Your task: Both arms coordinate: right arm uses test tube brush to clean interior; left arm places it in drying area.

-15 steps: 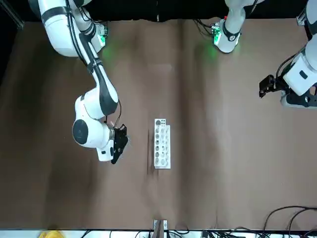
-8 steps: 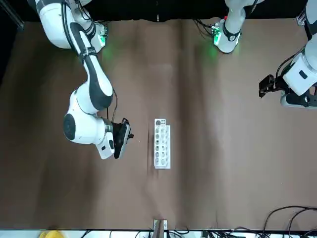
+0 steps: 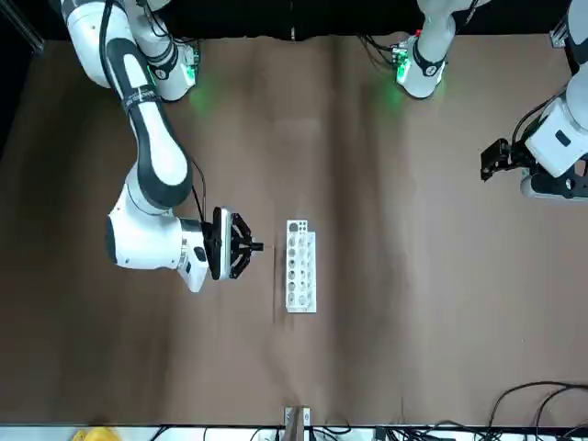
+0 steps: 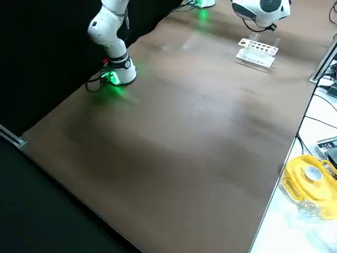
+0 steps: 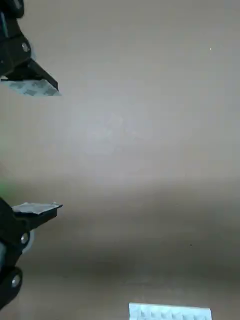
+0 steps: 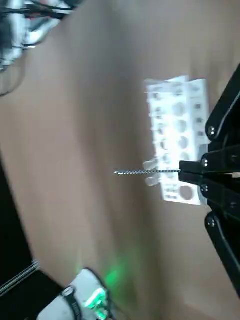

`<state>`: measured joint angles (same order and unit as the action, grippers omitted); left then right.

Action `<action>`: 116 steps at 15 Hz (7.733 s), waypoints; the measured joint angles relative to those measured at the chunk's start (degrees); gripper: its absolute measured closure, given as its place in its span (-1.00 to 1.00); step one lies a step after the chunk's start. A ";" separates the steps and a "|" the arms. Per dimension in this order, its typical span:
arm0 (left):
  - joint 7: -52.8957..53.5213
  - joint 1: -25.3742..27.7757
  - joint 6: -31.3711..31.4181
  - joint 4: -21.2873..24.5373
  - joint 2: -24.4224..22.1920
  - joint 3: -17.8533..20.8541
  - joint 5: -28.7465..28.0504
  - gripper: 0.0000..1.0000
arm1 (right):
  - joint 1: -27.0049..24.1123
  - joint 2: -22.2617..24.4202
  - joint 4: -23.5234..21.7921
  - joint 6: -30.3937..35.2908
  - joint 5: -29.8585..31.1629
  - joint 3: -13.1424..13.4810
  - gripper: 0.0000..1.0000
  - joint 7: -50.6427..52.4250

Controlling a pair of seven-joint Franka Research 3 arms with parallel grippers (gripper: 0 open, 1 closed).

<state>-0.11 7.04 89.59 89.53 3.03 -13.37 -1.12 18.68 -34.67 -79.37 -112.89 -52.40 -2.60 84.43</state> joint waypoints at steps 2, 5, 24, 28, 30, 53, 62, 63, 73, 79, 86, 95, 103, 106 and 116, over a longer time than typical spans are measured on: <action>0.00 -0.03 0.00 0.00 0.00 0.00 0.00 -0.99 | 0.00 -0.01 0.00 0.00 -5.97 -0.01 0.96 5.45; 0.00 -0.09 0.00 0.00 0.00 -0.03 0.00 -0.99 | -0.01 -0.03 0.00 -0.01 -16.68 -0.01 0.96 15.34; 0.00 0.25 0.22 -0.04 0.15 -0.12 0.00 -0.99 | 2.41 -4.50 1.08 -8.00 -44.17 -0.44 0.96 37.49; -0.11 0.17 0.44 -0.04 0.57 -0.16 0.00 -0.99 | 3.52 -7.10 3.73 -8.43 -44.58 -0.51 0.96 38.17; -0.16 0.21 0.87 -0.05 1.13 -0.17 0.00 -0.99 | 3.79 -8.08 4.33 -8.44 -44.71 -0.51 0.96 38.46; -0.19 0.34 1.31 -0.12 1.75 -0.19 0.00 -0.99 | 3.52 -9.39 3.96 -8.36 -45.00 -0.39 0.96 40.16; -0.19 0.33 1.31 -0.13 1.75 -0.27 0.00 -0.99 | 3.32 -9.39 4.01 -8.36 -45.14 -0.35 0.96 40.16; -0.19 0.33 1.31 -0.13 1.75 -0.28 0.00 -0.99 | 3.26 -9.39 4.02 -8.36 -45.15 -0.34 0.96 40.16; -0.19 0.29 1.31 -0.13 1.75 -0.31 0.00 -0.99 | 2.80 -9.38 4.87 -8.36 -45.31 -0.31 0.95 40.16; -0.19 0.29 1.31 -0.13 1.75 -0.32 0.00 -0.99 | 2.36 -9.37 5.60 -8.37 -45.43 -0.30 0.94 40.16; -0.19 0.29 1.31 -0.13 1.75 -0.32 0.00 -0.99 | 1.61 -9.39 5.31 -8.35 -45.43 -0.32 0.94 40.26; -0.19 0.29 1.31 -0.13 1.75 -0.33 0.00 -0.99 | 2.35 -9.62 4.67 -8.33 -45.43 -0.40 0.94 40.54; -0.19 0.28 1.30 -0.11 1.75 -0.34 0.00 -0.99 | 2.35 -9.72 4.44 -8.30 -45.43 -0.41 0.94 41.15; -0.19 0.28 1.29 -0.04 1.75 -0.35 0.00 -0.99 | 2.35 -9.83 4.37 -8.28 -45.43 -0.41 0.94 41.17; -0.19 0.26 1.29 0.34 1.76 -0.39 0.00 -0.99 | 2.49 -10.68 3.65 -8.03 -45.43 -0.47 0.94 43.25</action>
<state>-0.29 7.30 90.88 89.87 4.79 -13.76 -1.12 21.17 -45.35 -75.72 -120.92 -97.83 -3.07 127.68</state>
